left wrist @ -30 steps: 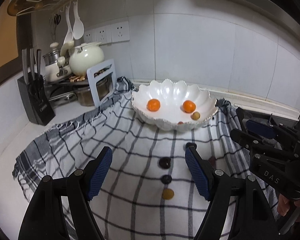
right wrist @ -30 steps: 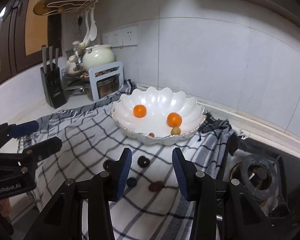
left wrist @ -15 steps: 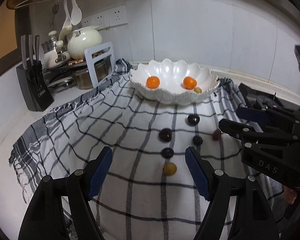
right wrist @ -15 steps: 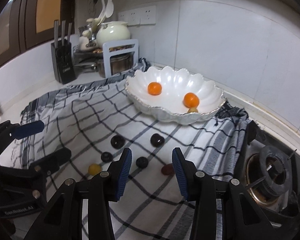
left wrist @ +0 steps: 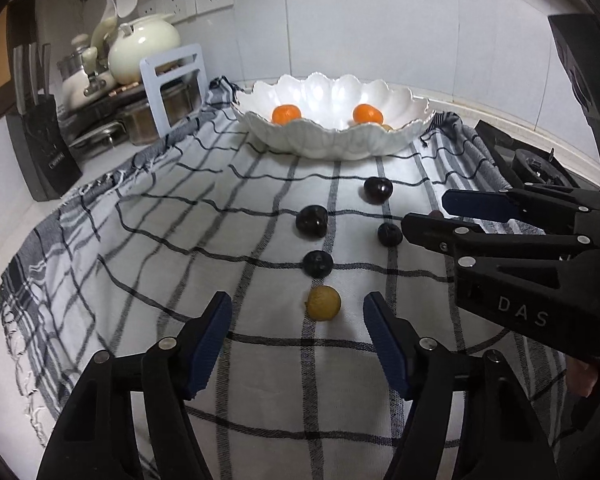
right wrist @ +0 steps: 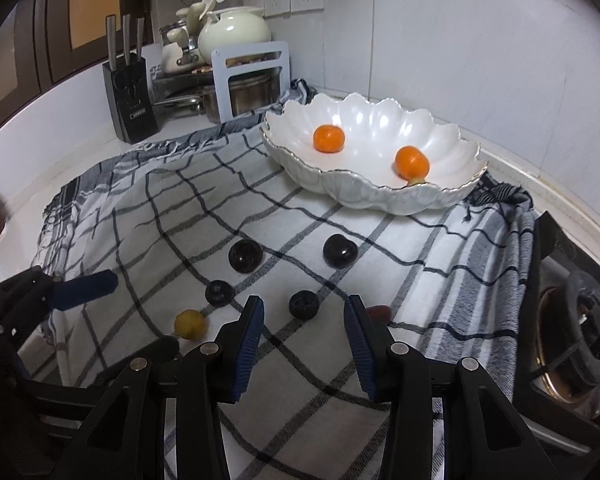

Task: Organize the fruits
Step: 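Grasp the yellow-brown fruit with the left tool while the right tool grasps a dark round fruit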

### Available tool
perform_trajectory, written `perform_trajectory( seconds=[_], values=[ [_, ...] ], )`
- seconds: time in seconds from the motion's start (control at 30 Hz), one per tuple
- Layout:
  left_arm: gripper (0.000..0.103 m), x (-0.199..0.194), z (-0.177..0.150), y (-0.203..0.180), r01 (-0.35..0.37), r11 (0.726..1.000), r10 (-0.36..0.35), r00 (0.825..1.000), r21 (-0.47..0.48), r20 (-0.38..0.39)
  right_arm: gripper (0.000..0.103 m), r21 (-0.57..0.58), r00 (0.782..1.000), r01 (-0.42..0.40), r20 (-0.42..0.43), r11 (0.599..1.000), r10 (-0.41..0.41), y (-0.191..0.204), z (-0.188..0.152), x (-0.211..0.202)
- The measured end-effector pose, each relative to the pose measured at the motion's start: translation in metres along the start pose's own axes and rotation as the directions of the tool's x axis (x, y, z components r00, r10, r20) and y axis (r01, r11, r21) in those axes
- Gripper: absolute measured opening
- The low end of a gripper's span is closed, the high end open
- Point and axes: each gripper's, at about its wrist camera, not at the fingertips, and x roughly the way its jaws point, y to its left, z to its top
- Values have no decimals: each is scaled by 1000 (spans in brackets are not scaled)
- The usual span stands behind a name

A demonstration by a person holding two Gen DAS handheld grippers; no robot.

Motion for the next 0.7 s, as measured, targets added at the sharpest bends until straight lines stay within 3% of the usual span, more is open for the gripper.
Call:
perform_trajectory(
  seconds=[0.27,0.7],
  values=[
    [61,16,-1,-1,21,1000,-21,999,-4,-23,39,-13,999,-9,-35,1000,9,1,1,18],
    [41,30,0,-5,56,998,-57,997,-17,-56,32,22,997,-33,-74,999,34,-5,-1,38]
  ],
)
